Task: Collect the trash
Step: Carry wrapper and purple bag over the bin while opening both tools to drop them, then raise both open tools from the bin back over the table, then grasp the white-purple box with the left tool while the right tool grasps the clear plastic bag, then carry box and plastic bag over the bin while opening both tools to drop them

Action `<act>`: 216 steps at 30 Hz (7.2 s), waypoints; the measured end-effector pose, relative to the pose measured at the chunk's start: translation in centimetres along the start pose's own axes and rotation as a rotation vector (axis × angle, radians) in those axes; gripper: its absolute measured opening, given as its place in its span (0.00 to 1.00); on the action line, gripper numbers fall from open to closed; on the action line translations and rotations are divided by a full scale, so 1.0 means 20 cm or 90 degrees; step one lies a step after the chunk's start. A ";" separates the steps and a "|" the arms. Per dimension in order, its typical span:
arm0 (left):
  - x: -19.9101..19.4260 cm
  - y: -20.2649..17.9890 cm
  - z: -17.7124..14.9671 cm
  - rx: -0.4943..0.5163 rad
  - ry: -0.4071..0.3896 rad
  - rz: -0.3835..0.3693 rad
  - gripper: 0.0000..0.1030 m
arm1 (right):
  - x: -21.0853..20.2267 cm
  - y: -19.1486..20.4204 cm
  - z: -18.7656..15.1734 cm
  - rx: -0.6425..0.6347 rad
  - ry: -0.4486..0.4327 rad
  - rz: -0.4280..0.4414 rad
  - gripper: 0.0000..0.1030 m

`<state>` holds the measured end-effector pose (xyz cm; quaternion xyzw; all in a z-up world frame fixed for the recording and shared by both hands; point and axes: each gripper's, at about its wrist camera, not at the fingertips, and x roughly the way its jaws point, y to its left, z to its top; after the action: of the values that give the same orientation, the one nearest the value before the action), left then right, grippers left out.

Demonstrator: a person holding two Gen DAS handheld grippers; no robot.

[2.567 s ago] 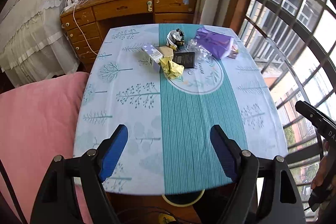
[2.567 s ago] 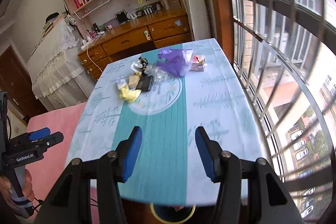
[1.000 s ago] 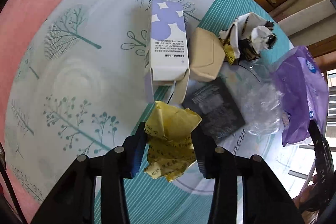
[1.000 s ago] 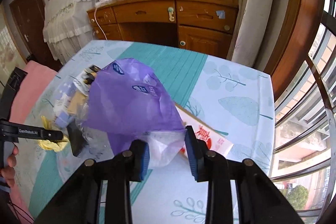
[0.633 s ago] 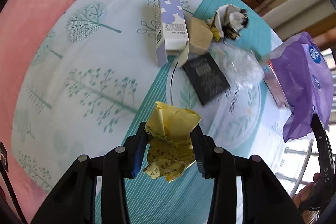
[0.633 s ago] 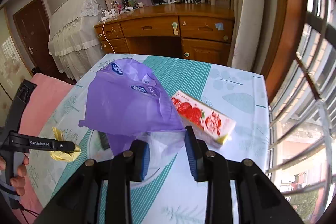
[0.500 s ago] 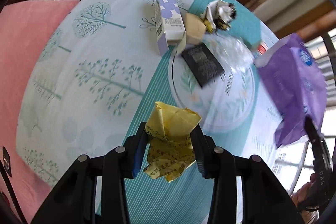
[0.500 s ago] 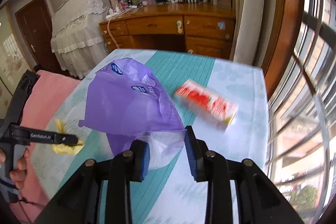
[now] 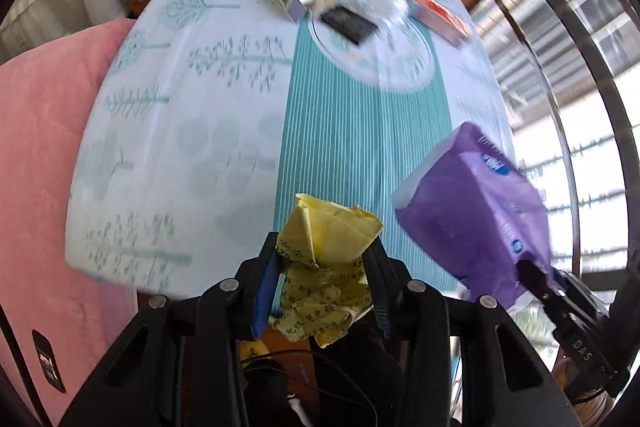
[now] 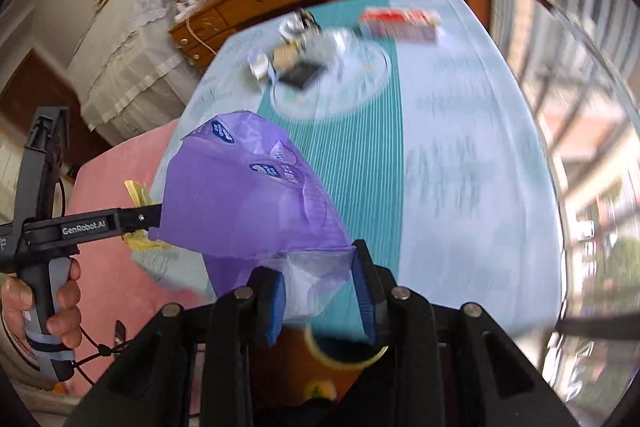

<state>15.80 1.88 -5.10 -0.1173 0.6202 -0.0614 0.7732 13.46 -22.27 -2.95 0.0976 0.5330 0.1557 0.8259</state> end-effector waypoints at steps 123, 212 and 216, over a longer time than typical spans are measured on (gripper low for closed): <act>-0.41 0.11 -0.10 0.097 -0.165 0.011 0.88 | -0.27 0.40 -0.21 -0.018 -0.118 -0.076 0.63; -0.06 0.02 0.47 -0.064 -0.073 0.097 0.35 | 0.33 0.19 0.59 -0.155 0.037 0.056 0.43; -0.19 0.04 0.24 -0.002 -0.084 0.062 0.35 | 0.17 0.33 0.34 -0.130 -0.013 0.041 0.44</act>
<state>19.60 4.08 -0.70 -0.0922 0.5727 -0.0147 0.8144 19.94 -14.93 -0.90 0.0314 0.5024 0.2347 0.8316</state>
